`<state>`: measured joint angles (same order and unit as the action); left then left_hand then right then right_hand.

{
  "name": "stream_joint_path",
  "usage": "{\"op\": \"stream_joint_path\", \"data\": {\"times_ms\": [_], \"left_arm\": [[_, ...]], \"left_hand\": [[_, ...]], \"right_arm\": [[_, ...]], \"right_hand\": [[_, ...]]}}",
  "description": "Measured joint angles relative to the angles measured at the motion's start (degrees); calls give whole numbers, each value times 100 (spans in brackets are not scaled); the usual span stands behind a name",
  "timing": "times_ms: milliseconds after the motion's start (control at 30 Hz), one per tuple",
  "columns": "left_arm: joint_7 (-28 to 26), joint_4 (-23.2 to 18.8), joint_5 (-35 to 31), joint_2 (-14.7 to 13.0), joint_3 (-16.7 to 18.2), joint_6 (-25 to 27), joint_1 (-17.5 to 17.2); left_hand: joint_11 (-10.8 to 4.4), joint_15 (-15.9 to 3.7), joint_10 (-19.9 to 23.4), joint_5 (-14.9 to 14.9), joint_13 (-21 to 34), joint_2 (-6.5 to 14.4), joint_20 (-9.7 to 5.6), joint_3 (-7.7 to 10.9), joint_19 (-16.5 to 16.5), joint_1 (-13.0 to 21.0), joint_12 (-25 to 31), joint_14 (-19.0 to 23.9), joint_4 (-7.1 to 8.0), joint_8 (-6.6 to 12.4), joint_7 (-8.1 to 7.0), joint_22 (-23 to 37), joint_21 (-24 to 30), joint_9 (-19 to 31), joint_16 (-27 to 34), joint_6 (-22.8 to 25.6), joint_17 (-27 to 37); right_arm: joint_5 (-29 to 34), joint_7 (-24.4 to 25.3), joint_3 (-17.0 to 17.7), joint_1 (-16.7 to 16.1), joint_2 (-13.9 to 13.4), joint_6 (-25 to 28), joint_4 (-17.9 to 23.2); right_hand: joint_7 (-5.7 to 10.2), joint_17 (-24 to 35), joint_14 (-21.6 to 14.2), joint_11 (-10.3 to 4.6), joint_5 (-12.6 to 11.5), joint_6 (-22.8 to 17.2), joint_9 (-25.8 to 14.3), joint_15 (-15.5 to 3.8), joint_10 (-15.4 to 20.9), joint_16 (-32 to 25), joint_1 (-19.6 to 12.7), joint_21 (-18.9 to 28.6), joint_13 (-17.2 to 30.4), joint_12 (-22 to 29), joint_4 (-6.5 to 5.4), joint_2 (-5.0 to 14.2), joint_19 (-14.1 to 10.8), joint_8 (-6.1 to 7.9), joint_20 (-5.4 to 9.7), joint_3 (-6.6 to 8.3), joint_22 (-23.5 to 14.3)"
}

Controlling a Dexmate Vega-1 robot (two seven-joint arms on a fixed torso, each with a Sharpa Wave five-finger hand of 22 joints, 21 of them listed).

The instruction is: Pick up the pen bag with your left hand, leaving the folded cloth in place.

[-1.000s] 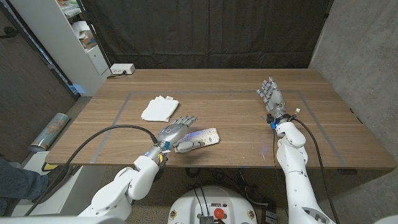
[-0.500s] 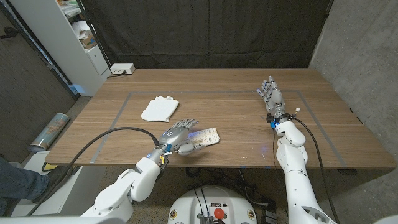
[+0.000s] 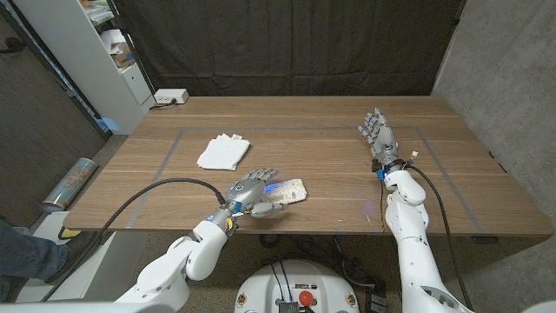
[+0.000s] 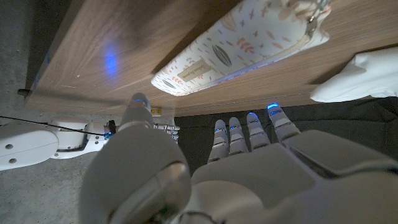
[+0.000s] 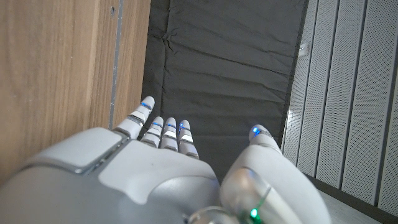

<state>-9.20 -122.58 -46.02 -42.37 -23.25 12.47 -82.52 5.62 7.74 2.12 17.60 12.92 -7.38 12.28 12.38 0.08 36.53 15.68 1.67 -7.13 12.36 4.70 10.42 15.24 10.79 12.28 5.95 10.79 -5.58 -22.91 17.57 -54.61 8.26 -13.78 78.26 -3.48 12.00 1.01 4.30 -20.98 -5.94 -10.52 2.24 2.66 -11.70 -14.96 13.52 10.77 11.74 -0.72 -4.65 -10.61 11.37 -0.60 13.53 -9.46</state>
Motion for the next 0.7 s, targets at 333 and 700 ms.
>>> {"op": "stream_joint_path", "data": {"times_ms": [333,700], "left_arm": [[-9,92,94,6,-122,43,95],[-23,156,179,24,-254,101,165]], "left_hand": [[-30,-31,31,21,5,69,0,0,0,69,0,31,0,0,0,13,-22,0,0,62,0],[-61,-61,62,21,29,123,-23,1,23,123,0,61,0,0,-31,12,-22,0,0,93,-1]], "right_arm": [[-6,-28,51,35,-2,-31,-92],[-14,-64,92,62,-3,-40,-154]], "right_hand": [[0,0,0,0,0,0,0,0,0,0,0,0,0,-44,0,0,-62,0,-2,0,0],[0,0,0,0,0,0,0,0,0,0,0,-44,0,-44,24,0,-61,0,-1,-24,0]]}}
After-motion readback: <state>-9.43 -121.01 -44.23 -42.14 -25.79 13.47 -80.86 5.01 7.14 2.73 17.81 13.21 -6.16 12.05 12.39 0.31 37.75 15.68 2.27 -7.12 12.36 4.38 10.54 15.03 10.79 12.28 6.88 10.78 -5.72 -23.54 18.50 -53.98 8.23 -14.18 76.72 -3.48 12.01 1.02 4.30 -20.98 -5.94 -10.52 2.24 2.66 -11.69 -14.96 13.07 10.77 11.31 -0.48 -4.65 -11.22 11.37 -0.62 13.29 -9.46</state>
